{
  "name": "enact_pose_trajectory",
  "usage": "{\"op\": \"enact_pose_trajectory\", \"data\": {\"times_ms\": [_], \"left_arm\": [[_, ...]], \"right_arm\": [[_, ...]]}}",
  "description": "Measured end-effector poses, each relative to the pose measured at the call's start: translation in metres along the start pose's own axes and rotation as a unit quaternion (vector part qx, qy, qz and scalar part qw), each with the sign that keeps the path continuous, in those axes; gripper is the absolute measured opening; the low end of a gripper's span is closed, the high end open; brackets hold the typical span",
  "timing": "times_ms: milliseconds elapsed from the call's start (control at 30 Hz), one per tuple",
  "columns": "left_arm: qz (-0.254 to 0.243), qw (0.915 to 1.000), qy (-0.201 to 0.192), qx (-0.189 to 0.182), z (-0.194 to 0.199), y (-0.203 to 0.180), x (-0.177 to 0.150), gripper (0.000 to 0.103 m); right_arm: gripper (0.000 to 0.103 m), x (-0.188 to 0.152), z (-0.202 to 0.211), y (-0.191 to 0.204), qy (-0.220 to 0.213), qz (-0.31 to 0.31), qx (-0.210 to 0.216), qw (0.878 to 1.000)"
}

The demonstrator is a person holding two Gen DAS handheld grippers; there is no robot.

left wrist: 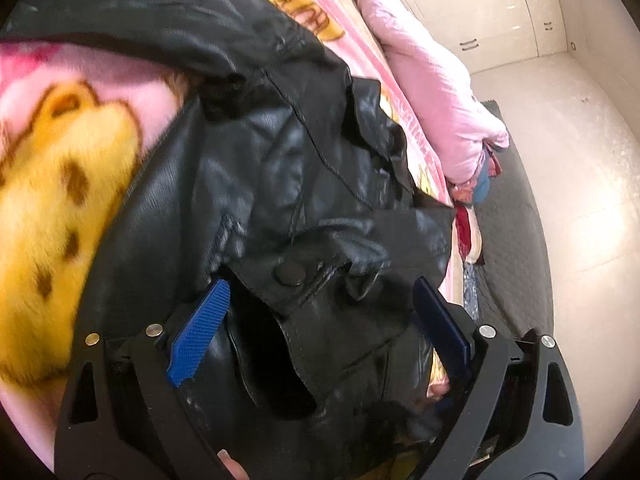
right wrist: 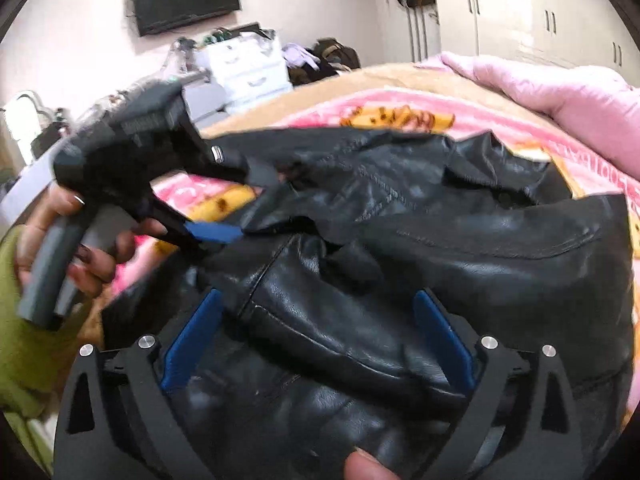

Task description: Fold large clothes

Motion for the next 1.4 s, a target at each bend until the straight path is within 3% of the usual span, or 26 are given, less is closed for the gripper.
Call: {"op": "enact_pose_trajectory", "data": {"times_ms": [167, 267, 333, 367, 433, 500, 667, 767, 867, 967, 1100, 1167, 1267, 1400], "left_arm": [[-0.013, 0.9996, 0.024, 0.006, -0.018, -0.006, -0.013, 0.086], [-0.034, 0.9984, 0.012, 0.044, -0.034, -0.008, -0.016, 0.082], [-0.051, 0.9963, -0.004, 0.069, -0.038, -0.011, -0.015, 0.055], [-0.06, 0.9948, -0.012, 0.081, -0.038, -0.013, -0.014, 0.047], [-0.074, 0.9929, -0.029, 0.089, -0.039, -0.015, -0.008, 0.011], [-0.078, 0.9931, -0.034, 0.081, -0.041, -0.019, -0.003, 0.006], [-0.128, 0.9863, -0.073, 0.074, -0.031, -0.054, 0.016, 0.002], [-0.159, 0.9792, -0.113, 0.056, -0.006, -0.084, 0.029, 0.002], [-0.207, 0.9652, -0.153, 0.044, 0.022, -0.118, 0.036, 0.002], [-0.235, 0.9579, -0.16, 0.041, 0.029, -0.133, 0.029, 0.002], [-0.262, 0.9483, -0.157, 0.087, 0.024, -0.122, 0.012, 0.002], [-0.26, 0.9476, -0.149, 0.111, 0.016, -0.108, 0.009, 0.002], [-0.226, 0.9565, -0.129, 0.133, 0.006, -0.076, 0.009, 0.002], [-0.212, 0.959, -0.114, 0.149, 0.0, -0.057, 0.011, 0.002]], "right_arm": [[0.099, 0.012, 0.045, -0.053, -0.062, -0.072, -0.011, 0.995], [0.099, 0.011, 0.059, -0.096, -0.074, -0.136, -0.048, 0.987], [0.099, 0.004, 0.067, -0.134, -0.073, -0.203, -0.083, 0.973], [0.099, -0.001, 0.071, -0.149, -0.072, -0.23, -0.096, 0.966], [0.099, -0.011, 0.077, -0.181, -0.069, -0.289, -0.124, 0.947], [0.099, -0.024, 0.085, -0.212, -0.069, -0.346, -0.147, 0.924], [0.099, -0.042, 0.087, -0.252, -0.062, -0.405, -0.173, 0.896], [0.099, -0.044, 0.082, -0.264, -0.049, -0.411, -0.183, 0.892], [0.099, -0.038, 0.071, -0.279, -0.04, -0.413, -0.189, 0.89], [0.099, -0.026, 0.052, -0.292, -0.021, -0.409, -0.216, 0.886], [0.098, -0.022, 0.022, -0.309, 0.001, -0.426, -0.194, 0.884], [0.098, -0.021, 0.008, -0.318, 0.008, -0.437, -0.175, 0.882], [0.093, -0.018, -0.006, -0.329, 0.015, -0.445, -0.163, 0.88], [0.092, -0.007, -0.02, -0.332, 0.023, -0.435, -0.139, 0.889]]}}
Point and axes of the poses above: each gripper's, at about its wrist camera, not at the fingertips, and z roughly against the way its jaws point, y to its left, x to its top, the point moved 1 cm from there along -z, roughly the way its jaws point, and after that the axes turned 9 degrees about -x, right-handed, at the moved point
